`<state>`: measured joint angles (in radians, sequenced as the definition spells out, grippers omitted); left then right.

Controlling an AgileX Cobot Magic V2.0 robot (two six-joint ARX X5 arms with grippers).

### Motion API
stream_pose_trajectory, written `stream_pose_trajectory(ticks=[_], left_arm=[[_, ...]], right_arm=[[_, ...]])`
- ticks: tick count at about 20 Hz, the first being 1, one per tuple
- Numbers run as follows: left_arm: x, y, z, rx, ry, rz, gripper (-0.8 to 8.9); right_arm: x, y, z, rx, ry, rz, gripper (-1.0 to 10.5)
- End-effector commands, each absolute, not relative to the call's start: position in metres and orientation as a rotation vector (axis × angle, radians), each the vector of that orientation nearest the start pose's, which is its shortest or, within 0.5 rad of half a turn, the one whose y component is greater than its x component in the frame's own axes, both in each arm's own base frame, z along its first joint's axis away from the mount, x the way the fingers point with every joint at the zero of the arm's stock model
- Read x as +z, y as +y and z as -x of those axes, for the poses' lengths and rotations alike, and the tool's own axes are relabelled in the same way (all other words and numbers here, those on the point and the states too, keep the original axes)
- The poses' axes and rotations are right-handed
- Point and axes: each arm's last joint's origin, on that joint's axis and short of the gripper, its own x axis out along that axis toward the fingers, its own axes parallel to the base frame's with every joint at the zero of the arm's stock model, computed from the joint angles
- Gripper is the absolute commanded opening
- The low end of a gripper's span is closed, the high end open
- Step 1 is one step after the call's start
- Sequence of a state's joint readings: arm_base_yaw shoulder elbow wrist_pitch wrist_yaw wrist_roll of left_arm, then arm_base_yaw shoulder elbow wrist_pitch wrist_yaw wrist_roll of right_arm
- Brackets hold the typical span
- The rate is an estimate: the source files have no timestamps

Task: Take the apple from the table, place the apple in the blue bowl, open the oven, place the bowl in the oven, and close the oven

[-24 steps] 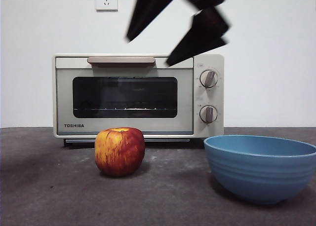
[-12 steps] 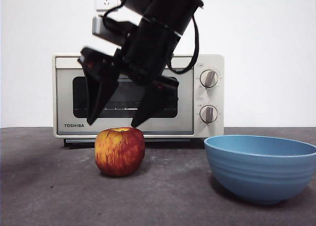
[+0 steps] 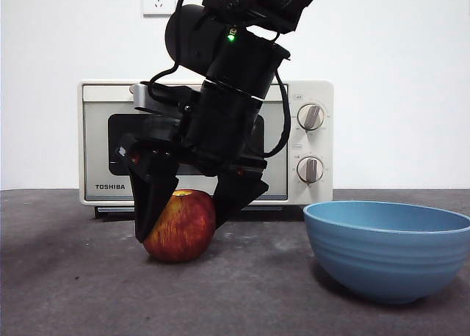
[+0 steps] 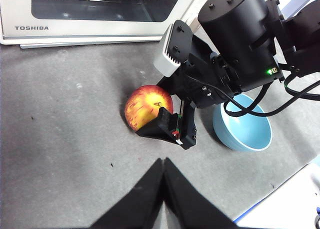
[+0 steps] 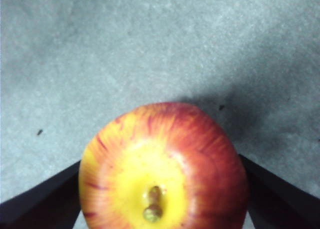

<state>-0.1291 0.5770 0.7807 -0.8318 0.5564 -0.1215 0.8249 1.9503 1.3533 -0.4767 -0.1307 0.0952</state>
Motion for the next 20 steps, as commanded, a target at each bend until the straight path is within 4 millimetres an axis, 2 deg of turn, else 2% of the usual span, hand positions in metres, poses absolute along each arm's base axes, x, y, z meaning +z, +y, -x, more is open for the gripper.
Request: stream_pose_trajectory(ticks=[1, 4, 6, 8, 13, 17, 20], left_arm=[[0.308, -0.029, -0.099, -0.636, 0.642, 0.24, 0.07], [0.308, -0.029, -0.099, -0.636, 0.641, 0.24, 0.07], [0.308, -0.029, -0.099, -0.636, 0.641, 0.24, 0.07], [0.308, -0.029, -0.099, -0.637, 0.637, 0.239, 0.07], [0.308, -0.029, -0.099, -0.637, 0.634, 0.238, 0.07], [0.308, -0.029, -0.099, -0.638, 0.632, 0.236, 0.07], [0.309, -0.029, -0.1, -0.639, 0.624, 0.233, 0.07]], right_arm=[[0.174, 0.303, -0.268, 0.807, 1.09, 0.293, 4.2], [0.174, 0.302, -0.268, 0.792, 1.108, 0.279, 3.3], [0.176, 0.302, -0.268, 0.792, 1.104, 0.277, 3.2], [0.187, 0.303, -0.268, 0.796, 1.089, 0.271, 3.2], [0.244, 0.295, -0.262, 0.815, 1.014, 0.242, 3.2], [0.295, 0.267, -0.24, 0.785, 0.947, 0.247, 3.2], [0.325, 0.242, -0.221, 0.742, 0.914, 0.26, 3.2]])
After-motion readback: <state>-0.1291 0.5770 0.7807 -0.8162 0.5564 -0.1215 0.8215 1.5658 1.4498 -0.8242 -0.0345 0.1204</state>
